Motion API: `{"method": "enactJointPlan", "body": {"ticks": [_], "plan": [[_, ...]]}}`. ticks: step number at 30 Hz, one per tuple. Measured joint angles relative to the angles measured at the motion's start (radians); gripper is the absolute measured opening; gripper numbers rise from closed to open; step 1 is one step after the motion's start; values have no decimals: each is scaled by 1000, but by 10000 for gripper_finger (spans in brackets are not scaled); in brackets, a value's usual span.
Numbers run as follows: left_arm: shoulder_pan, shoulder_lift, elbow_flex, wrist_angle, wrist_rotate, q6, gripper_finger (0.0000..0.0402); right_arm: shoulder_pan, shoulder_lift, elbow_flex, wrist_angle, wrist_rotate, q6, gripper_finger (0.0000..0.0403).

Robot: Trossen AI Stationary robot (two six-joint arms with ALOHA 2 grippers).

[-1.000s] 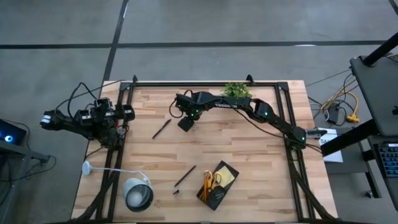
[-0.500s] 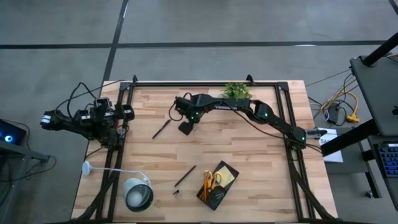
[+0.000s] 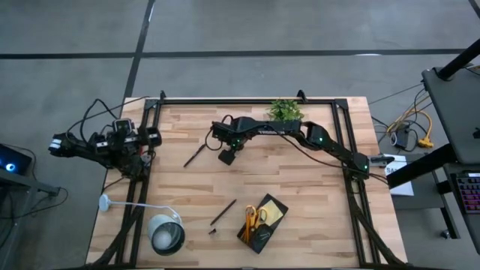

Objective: Pick and place office supplies into organizer
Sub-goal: Put the top binder clip into the desk organizer

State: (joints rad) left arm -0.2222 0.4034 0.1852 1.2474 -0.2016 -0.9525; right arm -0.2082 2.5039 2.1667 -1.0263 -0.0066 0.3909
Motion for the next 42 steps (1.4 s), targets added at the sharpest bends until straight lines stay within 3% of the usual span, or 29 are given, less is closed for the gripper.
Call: {"method": "enactJointPlan", "body": {"ticks": [19,42], "plan": [[0,-1,0,1,68,-6,191,15,-7,-56,46,44,-1,314],[0,0,0,1,66,0,191,13,-6,-68,95,61,55,214]]}}
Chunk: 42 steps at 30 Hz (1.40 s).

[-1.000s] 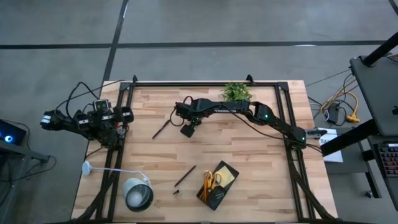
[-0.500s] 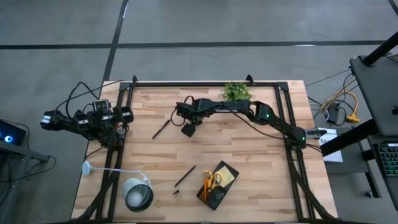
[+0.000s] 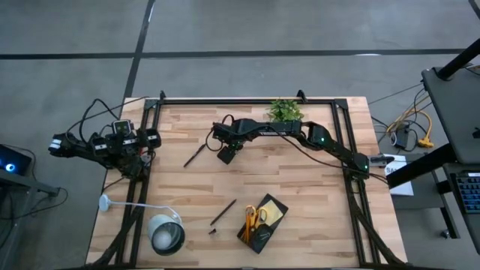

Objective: Pick and place office supplies into organizer
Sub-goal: Put the top binder clip into the desk organizer

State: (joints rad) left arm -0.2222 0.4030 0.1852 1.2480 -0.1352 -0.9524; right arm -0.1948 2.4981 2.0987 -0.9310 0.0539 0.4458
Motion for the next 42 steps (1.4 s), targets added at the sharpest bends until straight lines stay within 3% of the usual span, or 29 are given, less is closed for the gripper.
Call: {"method": "enactJointPlan", "body": {"ticks": [15,31,42], "plan": [[0,0,0,0,0,-3,191,0,2,24,-16,14,18,142],[0,-6,0,1,0,-5,191,1,2,63,-52,-10,63,141],[0,-6,0,0,0,-3,191,3,2,235,-209,-68,76,141]]}}
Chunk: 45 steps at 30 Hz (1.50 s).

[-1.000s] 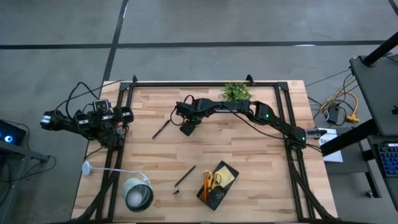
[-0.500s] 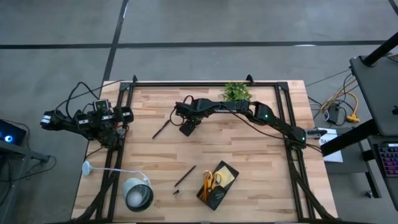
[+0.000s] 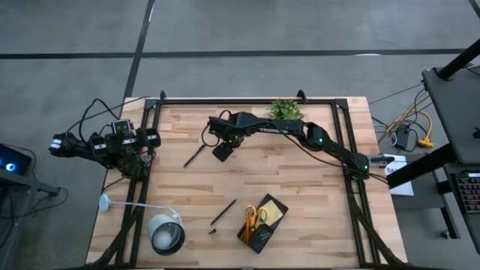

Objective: Pick and place office supplies into organizer
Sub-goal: Put the top binder clip into the desk organizer

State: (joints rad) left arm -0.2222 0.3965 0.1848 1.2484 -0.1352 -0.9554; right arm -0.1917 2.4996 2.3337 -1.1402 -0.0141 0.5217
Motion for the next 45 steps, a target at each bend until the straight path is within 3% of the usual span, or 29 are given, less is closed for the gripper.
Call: {"method": "enactJointPlan", "body": {"ticks": [13,20,27,45], "plan": [[0,0,0,0,0,-2,191,40,-110,21,-39,-146,67,141],[0,0,0,0,0,0,191,101,-199,21,-86,-151,139,141],[0,1,0,-1,-11,0,191,185,-289,22,-113,-121,241,141],[0,0,0,-1,-12,-6,191,538,-390,21,-270,131,590,141]]}}
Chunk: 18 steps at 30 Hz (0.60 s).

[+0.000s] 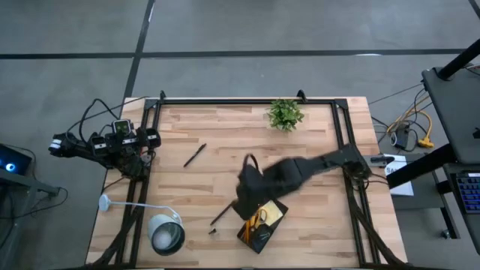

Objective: Pick and place office supplies into organizer
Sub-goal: Put the top binder clip into the desk organizer

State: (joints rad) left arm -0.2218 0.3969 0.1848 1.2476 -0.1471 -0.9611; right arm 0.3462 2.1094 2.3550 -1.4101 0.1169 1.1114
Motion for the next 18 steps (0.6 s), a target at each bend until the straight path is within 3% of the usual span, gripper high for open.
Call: {"method": "enactJointPlan", "body": {"ticks": [9,18], "plan": [[0,0,0,0,0,0,191,212,-1,-5,-80,174,368,141],[0,-1,0,0,0,-3,191,313,114,-17,-69,126,545,141]]}}
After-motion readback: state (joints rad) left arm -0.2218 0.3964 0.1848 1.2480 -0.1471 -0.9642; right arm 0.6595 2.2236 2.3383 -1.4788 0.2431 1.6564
